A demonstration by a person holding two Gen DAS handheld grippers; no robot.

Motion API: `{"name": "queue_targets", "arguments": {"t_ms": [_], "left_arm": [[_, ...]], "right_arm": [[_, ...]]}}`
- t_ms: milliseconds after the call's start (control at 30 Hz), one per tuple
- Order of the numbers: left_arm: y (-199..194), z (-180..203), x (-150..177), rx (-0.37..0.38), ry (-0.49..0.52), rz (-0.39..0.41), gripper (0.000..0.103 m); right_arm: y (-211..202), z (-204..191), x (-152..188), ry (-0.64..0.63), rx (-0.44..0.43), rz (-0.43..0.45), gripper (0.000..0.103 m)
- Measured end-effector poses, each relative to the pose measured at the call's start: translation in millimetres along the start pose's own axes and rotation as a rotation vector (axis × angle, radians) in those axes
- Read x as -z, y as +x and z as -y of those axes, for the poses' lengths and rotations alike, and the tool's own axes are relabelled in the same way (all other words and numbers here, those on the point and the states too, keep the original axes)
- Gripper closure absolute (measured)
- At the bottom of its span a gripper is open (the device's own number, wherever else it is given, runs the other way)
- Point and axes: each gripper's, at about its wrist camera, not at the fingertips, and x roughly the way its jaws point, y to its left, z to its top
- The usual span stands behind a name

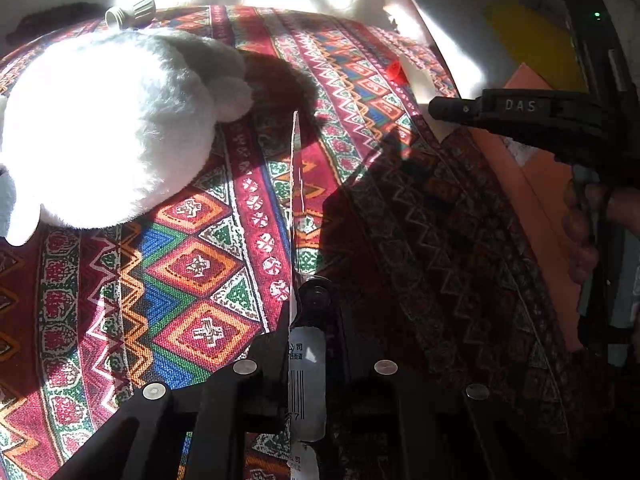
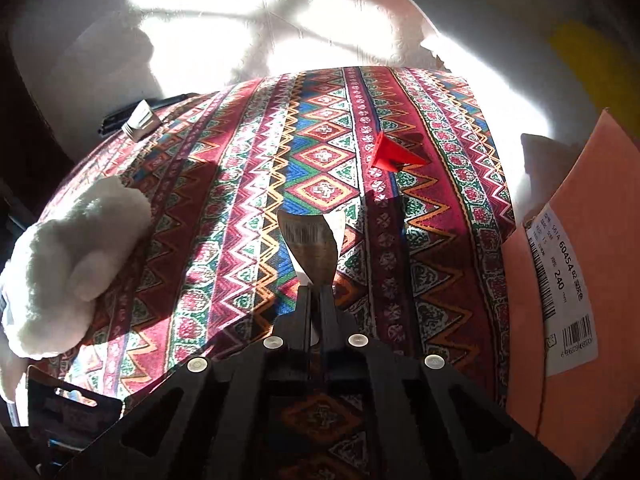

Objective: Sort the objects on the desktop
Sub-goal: 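Grasp blue battery blister pack with left tool while right tool grasps beige tag card, then carry battery pack and tag card into the orange box and release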

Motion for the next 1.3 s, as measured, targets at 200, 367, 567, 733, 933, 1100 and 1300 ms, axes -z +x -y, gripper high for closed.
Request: {"name": "queue_targets", "arguments": {"t_ms": [200, 367, 567, 733, 933, 1100, 1300], "left_arm": [[-51, 6, 4, 0.020, -0.016, 0.130, 0.091], [-112, 15, 7, 0.045, -0.028, 0.282, 0.091], [-168, 46, 16, 0.086, -0.015, 0.424, 0.097], [-200, 72, 22, 0.096, -0.002, 0.485, 0.097], [-149, 88, 42, 0.001, 0.172, 0.240, 0.024], [-79, 70, 96, -0.146, 0.254, -0.001, 0.019], [-42, 112, 164, 0.028, 0.392, -0.211, 0.016]], "right_arm": [[-101, -43, 33, -0.009, -0.171, 0.169, 0.100], [-173, -72, 54, -0.009, -0.331, 0.290, 0.100], [-258, -87, 70, -0.051, -0.378, 0.457, 0.099], [-325, -77, 83, -0.060, -0.530, 0.587, 0.099], [-395, -64, 102, -0.105, -0.645, 0.731, 0.098], [-406, -43, 104, -0.085, -0.675, 0.729, 0.097], [-407, -20, 101, -0.047, -0.697, 0.715, 0.096]]}}
